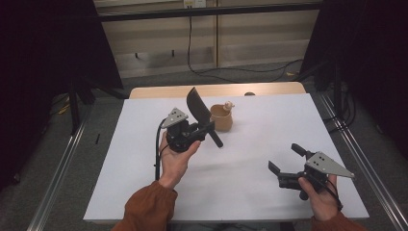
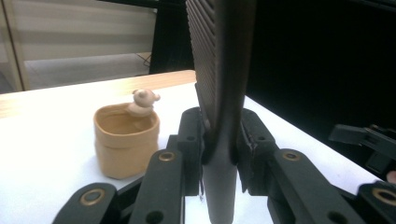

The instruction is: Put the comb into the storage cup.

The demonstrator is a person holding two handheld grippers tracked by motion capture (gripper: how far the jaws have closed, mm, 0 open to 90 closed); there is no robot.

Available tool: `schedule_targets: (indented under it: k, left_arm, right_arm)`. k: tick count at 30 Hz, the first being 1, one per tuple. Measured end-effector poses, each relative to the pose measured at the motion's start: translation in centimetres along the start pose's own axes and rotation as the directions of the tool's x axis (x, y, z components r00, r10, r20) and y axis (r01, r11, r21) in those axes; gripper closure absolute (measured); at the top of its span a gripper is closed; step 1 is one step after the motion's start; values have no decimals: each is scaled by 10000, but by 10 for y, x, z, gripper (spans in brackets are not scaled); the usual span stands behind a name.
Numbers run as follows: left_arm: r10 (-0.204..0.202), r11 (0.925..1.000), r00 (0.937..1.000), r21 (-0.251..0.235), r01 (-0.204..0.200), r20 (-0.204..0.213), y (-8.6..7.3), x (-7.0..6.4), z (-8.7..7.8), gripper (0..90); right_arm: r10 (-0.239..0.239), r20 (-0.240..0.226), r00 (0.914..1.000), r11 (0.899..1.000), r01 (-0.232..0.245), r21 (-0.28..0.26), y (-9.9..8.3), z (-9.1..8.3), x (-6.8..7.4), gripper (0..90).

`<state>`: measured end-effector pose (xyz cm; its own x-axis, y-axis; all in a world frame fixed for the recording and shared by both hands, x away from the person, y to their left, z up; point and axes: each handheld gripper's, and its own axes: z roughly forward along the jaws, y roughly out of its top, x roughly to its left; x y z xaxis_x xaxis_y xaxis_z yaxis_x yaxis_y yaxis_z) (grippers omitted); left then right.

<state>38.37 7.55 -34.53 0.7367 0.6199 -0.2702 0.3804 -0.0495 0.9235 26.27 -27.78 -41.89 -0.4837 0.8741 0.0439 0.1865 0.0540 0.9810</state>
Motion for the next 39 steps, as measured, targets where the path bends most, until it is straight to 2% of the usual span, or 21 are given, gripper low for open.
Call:
schedule_targets:
  k: [8,11,12,13,16,19,23,26,29,35,37,39]
  left_arm:
    - [222,9998,9992,14,-222,-326,13,9,-2,734]
    - [22,10000,9994,-46,-23,-341,16,14,-1,734]
    - [6,10000,9989,-51,-8,-460,16,15,-1,734]
    - [94,9999,9987,-69,-98,-509,17,16,0,734]
    - [-32,9999,9984,-147,24,-566,20,19,1,734]
    - [107,9999,9977,-106,-114,-677,25,20,3,734]
    - [257,9994,9965,-227,-276,-800,32,23,5,734]
    - [529,9977,9931,-356,-569,-1043,35,23,7,734]
    - [579,9973,9926,-378,-623,-1070,37,24,10,734]
    - [392,9975,9924,-535,-458,-1170,41,28,15,734]
    - [475,9973,9910,-492,-540,-1254,42,30,17,734]
    - [422,9975,9925,-512,-483,-1146,43,31,18,734]
  right_arm:
    - [-222,235,9995,9997,220,52,-4,-6,-1,0]
    - [-324,309,9990,9995,322,44,-6,-7,-3,0]
    - [-303,345,9989,9995,302,46,-7,-7,-4,0]
    - [-299,418,9987,9995,297,57,-8,-7,-4,0]
    - [-216,546,9983,9997,219,-48,-7,-7,-5,0]
    - [-233,664,9975,9995,246,-182,-7,-8,-6,0]
    - [-203,604,9980,9998,208,-79,-8,-7,-6,0]
    - [-213,572,9981,9997,218,-80,-8,-7,-6,0]
    - [-213,546,9983,9997,218,-76,-8,-7,-6,0]
    - [-244,478,9986,9996,249,-91,-8,-7,-5,0]
    - [-217,487,9986,9997,221,-75,-8,-8,-5,0]
    - [-223,475,9986,9996,231,-145,-8,-8,-6,0]
